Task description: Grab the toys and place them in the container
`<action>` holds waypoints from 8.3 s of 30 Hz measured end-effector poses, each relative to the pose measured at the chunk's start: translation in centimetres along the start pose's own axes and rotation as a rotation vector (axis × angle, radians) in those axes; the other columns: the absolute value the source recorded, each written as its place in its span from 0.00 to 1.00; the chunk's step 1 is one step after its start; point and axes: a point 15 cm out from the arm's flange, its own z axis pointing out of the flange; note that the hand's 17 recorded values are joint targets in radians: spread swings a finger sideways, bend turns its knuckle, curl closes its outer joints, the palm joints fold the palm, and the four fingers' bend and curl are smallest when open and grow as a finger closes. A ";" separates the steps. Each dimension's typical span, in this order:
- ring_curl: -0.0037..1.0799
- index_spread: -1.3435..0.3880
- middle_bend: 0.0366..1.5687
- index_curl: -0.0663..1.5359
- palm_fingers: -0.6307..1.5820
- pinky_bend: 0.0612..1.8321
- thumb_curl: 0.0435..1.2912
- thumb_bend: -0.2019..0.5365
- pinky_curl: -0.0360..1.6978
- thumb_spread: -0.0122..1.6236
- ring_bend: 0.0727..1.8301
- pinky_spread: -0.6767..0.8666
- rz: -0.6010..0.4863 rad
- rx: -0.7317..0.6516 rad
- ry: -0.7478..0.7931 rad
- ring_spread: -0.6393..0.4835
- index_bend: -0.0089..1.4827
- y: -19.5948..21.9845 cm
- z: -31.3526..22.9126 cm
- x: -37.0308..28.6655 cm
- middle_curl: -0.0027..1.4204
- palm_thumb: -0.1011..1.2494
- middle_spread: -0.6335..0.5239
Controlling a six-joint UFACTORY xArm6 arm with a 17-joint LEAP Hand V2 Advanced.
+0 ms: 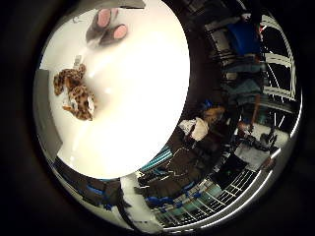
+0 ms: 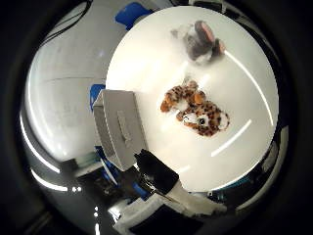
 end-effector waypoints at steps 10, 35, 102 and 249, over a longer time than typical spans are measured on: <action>0.18 0.72 0.19 0.21 0.36 0.36 0.18 0.25 0.13 0.71 0.31 0.71 0.013 0.005 0.008 0.75 0.11 -1.7 2.5 -1.7 0.23 0.35 0.72; 0.20 0.73 0.19 0.21 0.35 0.36 0.19 0.25 0.14 0.71 0.31 0.71 -0.059 -0.141 0.034 0.76 0.11 1.6 12.9 -8.1 0.23 0.35 0.72; 0.75 0.61 0.75 0.60 0.72 0.72 0.46 0.26 0.59 0.69 0.75 0.30 -0.589 0.189 -0.020 0.35 0.71 13.3 -14.7 -31.4 0.74 0.82 0.33; 0.63 0.60 0.79 0.51 0.75 0.79 0.34 0.33 0.42 0.73 0.78 0.32 -0.120 0.055 0.017 0.37 0.74 -9.3 2.0 -2.9 0.64 0.82 0.35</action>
